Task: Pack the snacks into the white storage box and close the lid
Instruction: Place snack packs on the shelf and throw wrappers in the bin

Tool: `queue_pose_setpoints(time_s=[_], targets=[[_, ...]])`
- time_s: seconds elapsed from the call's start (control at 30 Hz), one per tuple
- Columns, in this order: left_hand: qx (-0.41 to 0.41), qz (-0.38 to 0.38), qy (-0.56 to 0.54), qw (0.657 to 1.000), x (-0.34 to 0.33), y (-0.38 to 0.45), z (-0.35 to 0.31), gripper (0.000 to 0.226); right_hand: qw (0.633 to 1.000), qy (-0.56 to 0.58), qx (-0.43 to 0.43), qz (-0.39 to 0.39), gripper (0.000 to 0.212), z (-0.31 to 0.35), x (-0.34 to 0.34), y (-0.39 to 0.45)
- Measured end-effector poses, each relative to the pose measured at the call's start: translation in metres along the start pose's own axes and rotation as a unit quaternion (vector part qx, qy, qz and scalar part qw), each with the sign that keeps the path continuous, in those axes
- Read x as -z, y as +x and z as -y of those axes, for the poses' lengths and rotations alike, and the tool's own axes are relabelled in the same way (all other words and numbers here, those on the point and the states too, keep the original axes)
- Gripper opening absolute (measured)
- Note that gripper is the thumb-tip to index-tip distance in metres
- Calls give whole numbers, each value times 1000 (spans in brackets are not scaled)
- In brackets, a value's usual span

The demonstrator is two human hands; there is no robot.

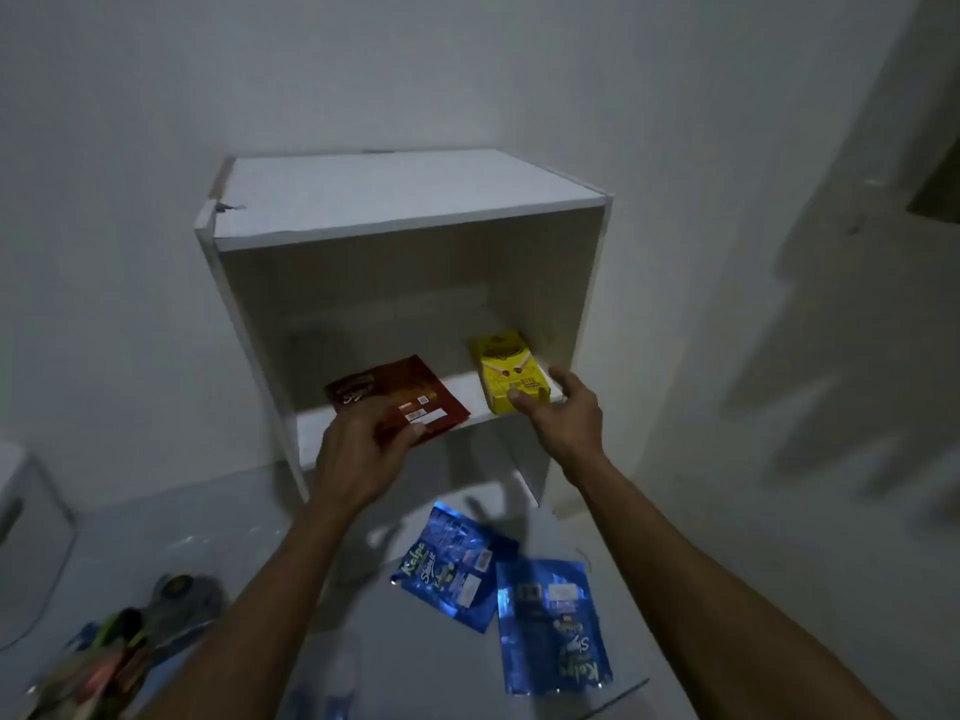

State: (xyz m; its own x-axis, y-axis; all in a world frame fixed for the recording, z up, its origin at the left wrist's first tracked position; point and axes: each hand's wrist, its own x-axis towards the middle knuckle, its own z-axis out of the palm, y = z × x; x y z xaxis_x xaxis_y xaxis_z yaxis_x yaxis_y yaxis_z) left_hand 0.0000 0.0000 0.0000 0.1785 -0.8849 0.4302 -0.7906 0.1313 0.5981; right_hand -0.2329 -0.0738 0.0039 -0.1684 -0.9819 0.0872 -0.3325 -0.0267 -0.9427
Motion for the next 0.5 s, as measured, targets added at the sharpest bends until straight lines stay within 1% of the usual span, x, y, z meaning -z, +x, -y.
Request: queue_pose_setpoints(time_s=[0.07,0.13,0.17,0.3,0.37,0.5], targets=[[-25,33,28,999,-5,6,20,43,999,-32,5,-26,71,2,-13,3],[-32,74,62,995,-10,8,38,48,997,-58,19,-45,58,-1,-26,6],[-39,84,79,993,-14,11,48,51,996,-69,21,-56,56,-4,-34,9],[-38,105,101,989,-18,14,64,50,990,-119,7,-70,74,-36,-59,31],[-34,107,105,988,-19,13,65,50,986,-141,6,-88,80,-34,-66,28],[-45,104,115,987,-19,17,70,49,981,-166,-10,-98,86,-20,-76,26]])
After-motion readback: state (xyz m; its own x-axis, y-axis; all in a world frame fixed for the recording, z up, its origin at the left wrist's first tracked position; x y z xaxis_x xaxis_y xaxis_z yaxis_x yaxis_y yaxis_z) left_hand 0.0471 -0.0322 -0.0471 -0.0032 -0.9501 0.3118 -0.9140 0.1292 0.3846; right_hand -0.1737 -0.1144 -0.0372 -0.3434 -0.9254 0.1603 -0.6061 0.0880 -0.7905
